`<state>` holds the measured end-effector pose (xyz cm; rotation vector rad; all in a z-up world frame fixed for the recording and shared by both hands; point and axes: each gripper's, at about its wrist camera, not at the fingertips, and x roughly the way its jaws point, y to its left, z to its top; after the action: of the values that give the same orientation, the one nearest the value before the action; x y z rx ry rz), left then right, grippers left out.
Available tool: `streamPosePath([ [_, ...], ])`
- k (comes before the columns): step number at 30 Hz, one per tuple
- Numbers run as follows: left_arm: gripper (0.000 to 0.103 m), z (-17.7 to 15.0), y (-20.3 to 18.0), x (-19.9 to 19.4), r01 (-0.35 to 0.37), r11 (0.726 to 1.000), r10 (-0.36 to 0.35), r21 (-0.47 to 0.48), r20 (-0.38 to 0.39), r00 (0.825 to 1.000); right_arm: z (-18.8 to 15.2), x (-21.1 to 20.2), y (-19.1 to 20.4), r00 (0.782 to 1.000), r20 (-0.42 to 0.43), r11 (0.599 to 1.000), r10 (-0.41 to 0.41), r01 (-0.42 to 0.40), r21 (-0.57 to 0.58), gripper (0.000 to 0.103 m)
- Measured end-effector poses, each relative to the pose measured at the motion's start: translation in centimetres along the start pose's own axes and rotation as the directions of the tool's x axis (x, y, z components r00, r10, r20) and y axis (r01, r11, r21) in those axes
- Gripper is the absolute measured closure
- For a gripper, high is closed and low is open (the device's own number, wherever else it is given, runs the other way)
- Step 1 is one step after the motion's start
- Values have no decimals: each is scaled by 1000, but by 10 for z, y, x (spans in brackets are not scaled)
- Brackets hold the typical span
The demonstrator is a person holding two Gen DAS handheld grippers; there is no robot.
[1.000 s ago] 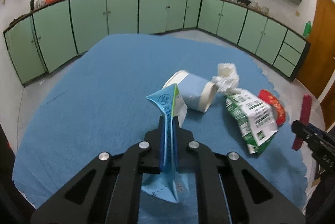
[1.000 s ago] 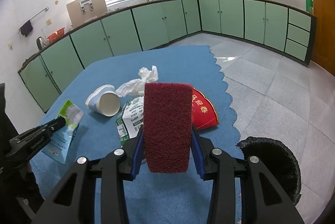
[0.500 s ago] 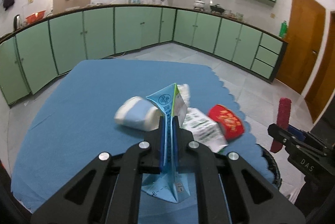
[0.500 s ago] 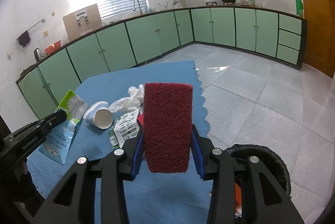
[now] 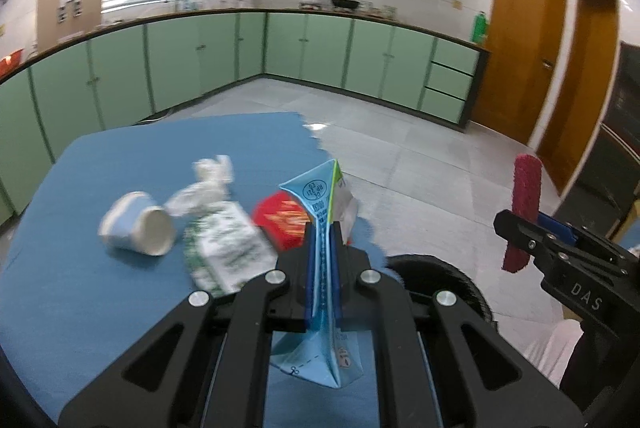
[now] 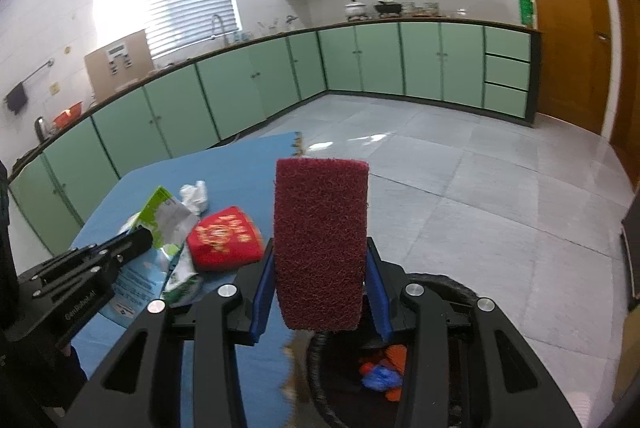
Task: Collect trash
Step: 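Carry the carton and red pad over the black bin and open both tools, then move both tools back over the table toward the green milk bag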
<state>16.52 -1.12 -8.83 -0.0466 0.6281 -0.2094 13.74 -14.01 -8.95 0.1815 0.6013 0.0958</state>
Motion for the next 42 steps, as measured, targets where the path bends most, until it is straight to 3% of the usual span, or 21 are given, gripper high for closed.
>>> streamPosePath([
  [12, 97, -11, -84, 39, 164, 982, -162, 93, -33, 986, -10, -15, -68, 991, 5, 989, -136, 136, 61, 62],
  [19, 97, -21, -117, 69, 234, 967, -228, 102, -75, 971, -26, -3, -102, 982, -42, 978, -184, 187, 89, 62],
  [32, 92, -33, -134, 116, 265, 961, -247, 78, -192, 950, -41, 33, -133, 967, -145, 968, -208, 225, 112, 61],
  [34, 78, -31, -135, 118, 270, 960, -252, 70, -196, 948, -42, 39, -135, 966, -163, 967, -201, 222, 121, 55],
  [35, 75, -30, -133, 118, 271, 960, -255, 66, -191, 948, -42, 41, -136, 965, -167, 966, -202, 224, 126, 48],
  [37, 70, -27, -132, 117, 274, 960, -259, 57, -185, 948, -43, 42, -137, 963, -172, 965, -207, 230, 126, 44],
  [39, 64, -24, -128, 116, 272, 961, -260, 45, -174, 950, -43, 43, -136, 959, -174, 962, -224, 246, 118, 30],
  [41, 63, -20, -123, 113, 266, 963, -257, 36, -166, 952, -42, 42, -135, 958, -177, 962, -226, 248, 115, 27],
  [42, 60, -18, -120, 112, 264, 964, -255, 32, -164, 953, -41, 41, -134, 957, -179, 961, -230, 252, 113, 20],
])
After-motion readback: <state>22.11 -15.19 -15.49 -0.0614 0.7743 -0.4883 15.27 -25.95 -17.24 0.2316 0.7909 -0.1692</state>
